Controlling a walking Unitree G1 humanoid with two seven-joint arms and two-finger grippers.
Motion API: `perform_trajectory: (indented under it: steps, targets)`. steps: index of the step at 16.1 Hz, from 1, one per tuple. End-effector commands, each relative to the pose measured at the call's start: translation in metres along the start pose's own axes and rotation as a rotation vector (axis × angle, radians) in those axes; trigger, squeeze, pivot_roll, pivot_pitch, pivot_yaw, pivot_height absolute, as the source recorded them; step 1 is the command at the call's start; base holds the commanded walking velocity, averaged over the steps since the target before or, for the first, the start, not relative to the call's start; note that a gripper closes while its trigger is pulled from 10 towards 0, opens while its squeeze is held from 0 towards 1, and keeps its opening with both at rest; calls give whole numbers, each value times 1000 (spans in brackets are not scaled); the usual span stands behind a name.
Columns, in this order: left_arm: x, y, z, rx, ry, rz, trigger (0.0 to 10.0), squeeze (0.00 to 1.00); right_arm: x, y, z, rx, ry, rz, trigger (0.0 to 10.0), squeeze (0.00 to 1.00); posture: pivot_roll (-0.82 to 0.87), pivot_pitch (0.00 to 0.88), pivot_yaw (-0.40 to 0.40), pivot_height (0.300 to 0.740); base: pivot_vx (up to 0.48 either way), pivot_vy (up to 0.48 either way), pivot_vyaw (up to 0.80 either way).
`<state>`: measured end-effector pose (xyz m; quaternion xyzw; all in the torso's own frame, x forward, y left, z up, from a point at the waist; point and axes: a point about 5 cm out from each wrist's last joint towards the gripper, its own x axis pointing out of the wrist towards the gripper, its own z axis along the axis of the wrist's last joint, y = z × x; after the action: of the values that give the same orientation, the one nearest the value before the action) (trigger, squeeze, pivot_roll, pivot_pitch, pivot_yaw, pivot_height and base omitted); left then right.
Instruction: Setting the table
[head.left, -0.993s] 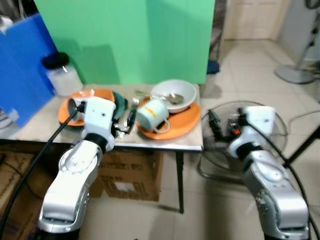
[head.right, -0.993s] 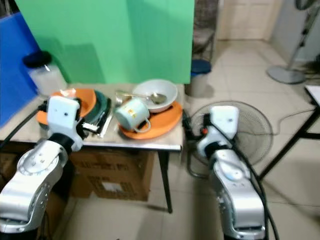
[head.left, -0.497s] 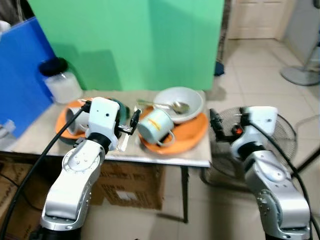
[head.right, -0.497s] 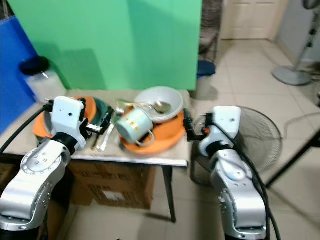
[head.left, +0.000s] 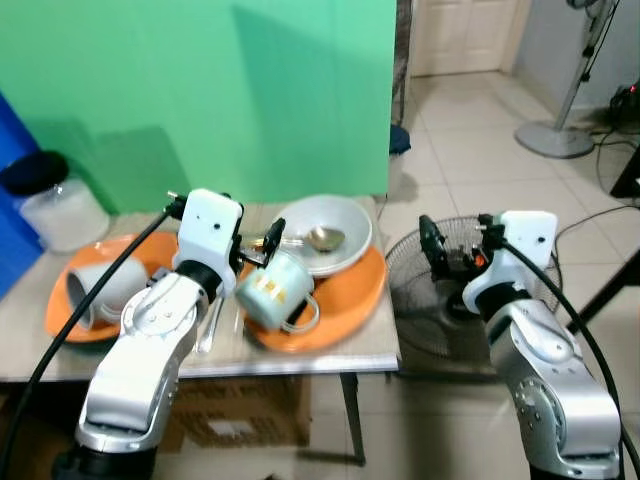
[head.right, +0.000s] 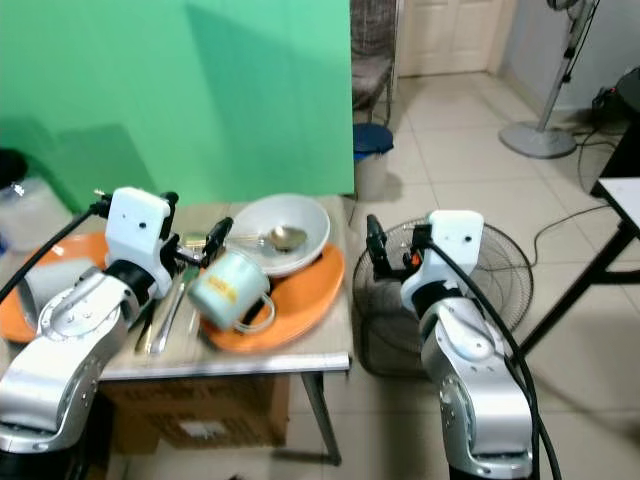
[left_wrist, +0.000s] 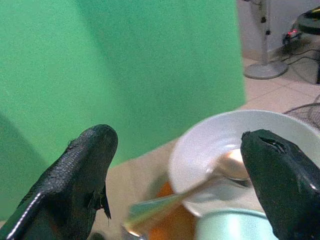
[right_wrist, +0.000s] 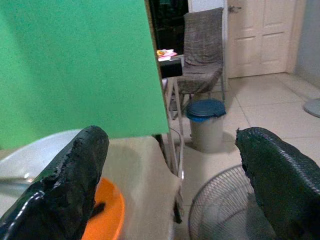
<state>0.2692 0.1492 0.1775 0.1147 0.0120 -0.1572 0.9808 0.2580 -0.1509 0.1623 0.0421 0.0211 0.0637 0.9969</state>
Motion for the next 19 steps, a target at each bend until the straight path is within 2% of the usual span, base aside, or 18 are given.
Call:
perform_trajectory:
  steps: [1, 5, 6, 7, 9, 10, 11, 12, 14, 15, 16, 17, 18, 19]
  targets:
    - [-3, 10, -3, 14, 18, 21, 10000, 35, 0, 10, 3, 13, -16, 33, 10000, 0, 48, 0, 106, 740, 334, 0, 0]
    - [0, 12, 0, 34, 4, -75, 10000, 0, -1, 8, 4, 31, -16, 23, 10000, 0, 40, 0, 118, 740, 231, 0, 0]
    - [2, 16, 4, 61, 3, -130, 10000, 0, -2, 8, 5, 41, -12, 45, 10000, 0, 41, 0, 119, 740, 0, 0, 0]
    - [7, 25, 10, 118, 2, -244, 10000, 0, -4, 10, 8, 21, -6, 110, 10000, 0, 40, 0, 119, 740, 0, 0, 0]
    - [11, 34, 11, 194, 37, -326, 10000, 0, -4, 9, 9, -10, 18, 153, 10000, 0, 42, 0, 116, 740, 0, 0, 0]
    - [17, 45, 8, 303, 88, -406, 10000, 0, -5, 9, 7, -77, 66, 228, 10000, 0, 41, 0, 116, 740, 0, 0, 0]
    - [20, 51, 8, 362, 112, -472, 10000, 0, -6, 9, 7, -122, 90, 286, 10000, 0, 39, 0, 119, 740, 0, 0, 0]
    - [22, 53, 8, 377, 120, -514, 10000, 0, -7, 9, 7, -138, 102, 311, 10000, 0, 38, 0, 121, 740, 0, 0, 0]
    - [25, 58, 2, 486, 146, -686, 10000, 0, -13, 7, 7, -222, 158, 422, 10000, 0, 30, 0, 125, 740, 0, 0, 0]
    - [26, 61, -4, 533, 176, -739, 8588, 0, -15, 6, 8, -245, 174, 449, 10000, 0, 26, 0, 121, 740, 0, 0, 0]
    - [26, 62, -6, 548, 189, -755, 8588, 0, -15, 6, 8, -252, 179, 456, 10000, 0, 26, 0, 121, 740, 0, 0, 0]
    - [30, 66, -11, 555, 211, -787, 3216, 0, -16, 5, 8, -260, 187, 467, 10000, 0, 24, 0, 121, 740, 0, 0, 0]
    - [37, 69, -15, 544, 226, -818, 0, 0, -16, 6, 9, -266, 195, 481, 10000, 0, 15, 0, 123, 740, 0, 0, 0]
    - [41, 71, -17, 564, 235, -825, 0, 0, -18, 8, 10, -267, 199, 497, 10000, 0, 0, 0, 130, 740, 0, 0, 0]
